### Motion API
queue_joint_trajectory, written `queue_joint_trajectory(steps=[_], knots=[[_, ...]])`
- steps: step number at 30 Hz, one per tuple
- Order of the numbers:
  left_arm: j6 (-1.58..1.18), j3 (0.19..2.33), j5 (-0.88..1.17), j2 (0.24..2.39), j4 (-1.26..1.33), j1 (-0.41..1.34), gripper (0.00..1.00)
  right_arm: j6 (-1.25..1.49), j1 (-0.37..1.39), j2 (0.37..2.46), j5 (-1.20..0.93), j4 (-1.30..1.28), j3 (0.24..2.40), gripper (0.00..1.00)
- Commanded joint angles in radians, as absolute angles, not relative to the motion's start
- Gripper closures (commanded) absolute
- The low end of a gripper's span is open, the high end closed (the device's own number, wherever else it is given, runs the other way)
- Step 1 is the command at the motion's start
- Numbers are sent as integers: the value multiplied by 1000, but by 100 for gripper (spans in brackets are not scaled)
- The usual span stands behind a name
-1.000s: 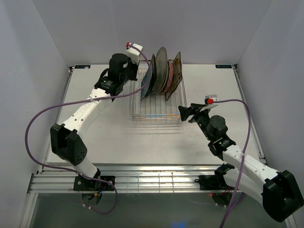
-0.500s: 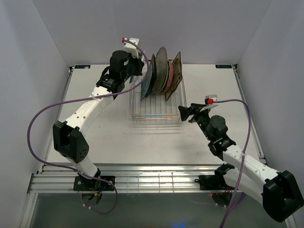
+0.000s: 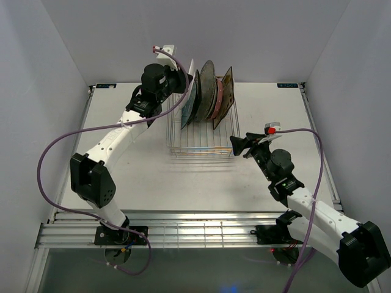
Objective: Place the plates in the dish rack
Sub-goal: Insert the plate into the dish rack.
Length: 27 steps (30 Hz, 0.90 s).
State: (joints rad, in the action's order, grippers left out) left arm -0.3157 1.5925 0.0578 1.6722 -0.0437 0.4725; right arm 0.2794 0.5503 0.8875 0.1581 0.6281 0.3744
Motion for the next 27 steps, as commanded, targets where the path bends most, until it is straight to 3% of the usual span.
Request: queue_joint_trajectory(steps=[1,27], knots=[[-365,1634,98,1693,11,468,100,258,548,862,176,641,364,21],[-402,1537,80,1749,133,433,100,255,546,830,190,629,353,21]])
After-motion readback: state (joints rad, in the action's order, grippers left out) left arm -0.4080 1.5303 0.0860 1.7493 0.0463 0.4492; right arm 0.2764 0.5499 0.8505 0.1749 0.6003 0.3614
